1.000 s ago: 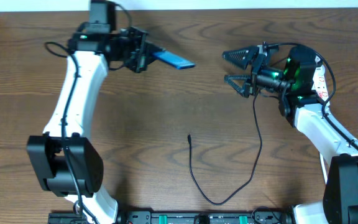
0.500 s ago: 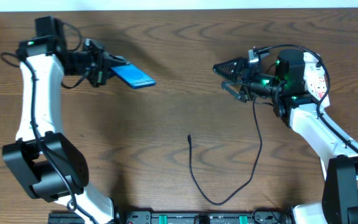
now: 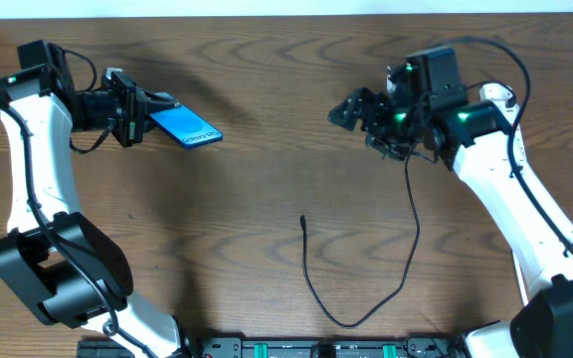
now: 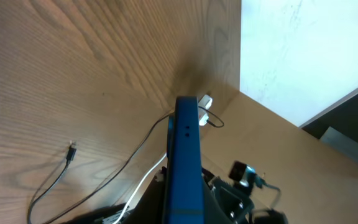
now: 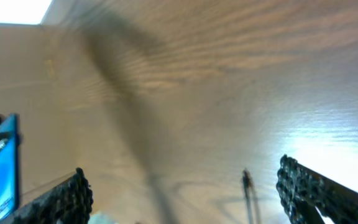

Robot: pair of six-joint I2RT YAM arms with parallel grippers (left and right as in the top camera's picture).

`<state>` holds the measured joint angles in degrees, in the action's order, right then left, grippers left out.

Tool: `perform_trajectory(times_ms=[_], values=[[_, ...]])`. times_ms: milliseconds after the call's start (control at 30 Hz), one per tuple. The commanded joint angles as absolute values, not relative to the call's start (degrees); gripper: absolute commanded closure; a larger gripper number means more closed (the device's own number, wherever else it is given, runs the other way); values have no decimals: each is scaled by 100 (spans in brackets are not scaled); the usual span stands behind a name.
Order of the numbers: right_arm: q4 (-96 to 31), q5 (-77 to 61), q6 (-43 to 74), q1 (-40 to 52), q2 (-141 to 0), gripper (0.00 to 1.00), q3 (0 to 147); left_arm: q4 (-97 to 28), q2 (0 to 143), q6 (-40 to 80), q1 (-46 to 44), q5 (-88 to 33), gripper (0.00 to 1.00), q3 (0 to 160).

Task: Plug charger to phone and switch on socket
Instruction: 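Open the right gripper and pull it away from the phone, then move the right gripper down to the black cable's plug end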

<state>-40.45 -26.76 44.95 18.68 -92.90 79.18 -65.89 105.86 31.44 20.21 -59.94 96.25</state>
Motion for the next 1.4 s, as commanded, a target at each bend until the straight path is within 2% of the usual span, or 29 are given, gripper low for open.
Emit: perform_trajectory(times_ms=[0,167,533,700,900,1367], values=[[-4351,-1420,4150,2213,-9264,6,8259,-6622,10457,3061,2058,-6257,93,9725],[-5011,-353,4147,2838,-9393,5,8263,-6619,10457,3044,2058,-6257,93,9725],[-5188,-126,4303,4093,-10774,4,8259,-6622,10457,3041,2058,-6241,93,9725],[-5269,-119,4475,4274,-11290,11,8259,-6619,10457,3041,2056,-6235,93,9725],[-5404,-119,4495,4386,-11373,14,8246,-6619,10457,3041,2056,-6233,93,9725],[-5017,202,4932,5057,-11384,15,7850,-6628,10457,3041,2056,-6191,92,9725]])
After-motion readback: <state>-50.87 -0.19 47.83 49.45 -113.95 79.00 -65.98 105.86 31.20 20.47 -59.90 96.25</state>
